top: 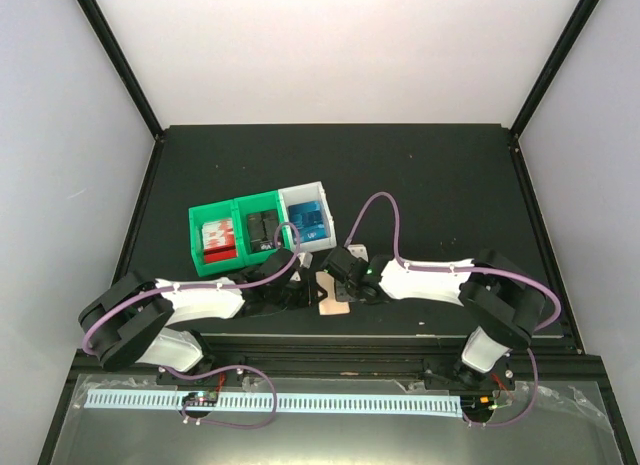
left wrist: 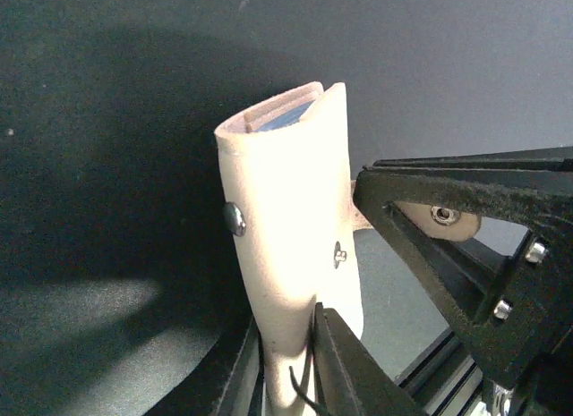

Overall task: Put the credit cards into the card holder
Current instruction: Open the card holder at the center of the board.

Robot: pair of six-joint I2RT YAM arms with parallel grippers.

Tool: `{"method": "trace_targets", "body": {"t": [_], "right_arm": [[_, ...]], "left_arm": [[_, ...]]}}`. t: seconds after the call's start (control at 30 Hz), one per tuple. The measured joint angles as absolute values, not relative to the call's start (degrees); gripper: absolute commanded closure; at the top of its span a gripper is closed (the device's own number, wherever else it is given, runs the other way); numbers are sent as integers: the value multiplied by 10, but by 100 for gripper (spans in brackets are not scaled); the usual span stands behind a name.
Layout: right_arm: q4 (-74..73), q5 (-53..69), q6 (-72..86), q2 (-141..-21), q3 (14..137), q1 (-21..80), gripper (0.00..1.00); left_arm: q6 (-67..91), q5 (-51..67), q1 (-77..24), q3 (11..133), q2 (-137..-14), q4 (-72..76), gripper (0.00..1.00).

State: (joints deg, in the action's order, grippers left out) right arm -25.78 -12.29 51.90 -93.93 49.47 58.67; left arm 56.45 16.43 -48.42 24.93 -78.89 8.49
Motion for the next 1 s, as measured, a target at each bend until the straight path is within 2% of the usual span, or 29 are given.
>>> {"method": "trace_targets", "body": {"t": [0.1, 0.17, 0.23, 0.4, 0.57, 1.0], "right_arm": [[-256, -120, 515, -939, 495, 587, 99], [-259, -119, 513, -937, 495, 586, 99], [-266, -118, 511, -928, 495, 585, 99], [-304, -109, 508, -877, 498, 573, 99], [-337, -89, 498, -852, 516, 565, 99], [-348, -44, 494, -811, 547, 565, 99]], "left_arm": [[562, 158, -484, 249, -789, 83, 66], [559, 153, -484, 249, -788, 78, 51], [551, 147, -483, 249, -785, 68, 41], [534, 119, -478, 249, -722, 34, 25], [511, 107, -463, 249, -663, 27, 19], [499, 163, -435, 248, -652, 34, 17]]}}
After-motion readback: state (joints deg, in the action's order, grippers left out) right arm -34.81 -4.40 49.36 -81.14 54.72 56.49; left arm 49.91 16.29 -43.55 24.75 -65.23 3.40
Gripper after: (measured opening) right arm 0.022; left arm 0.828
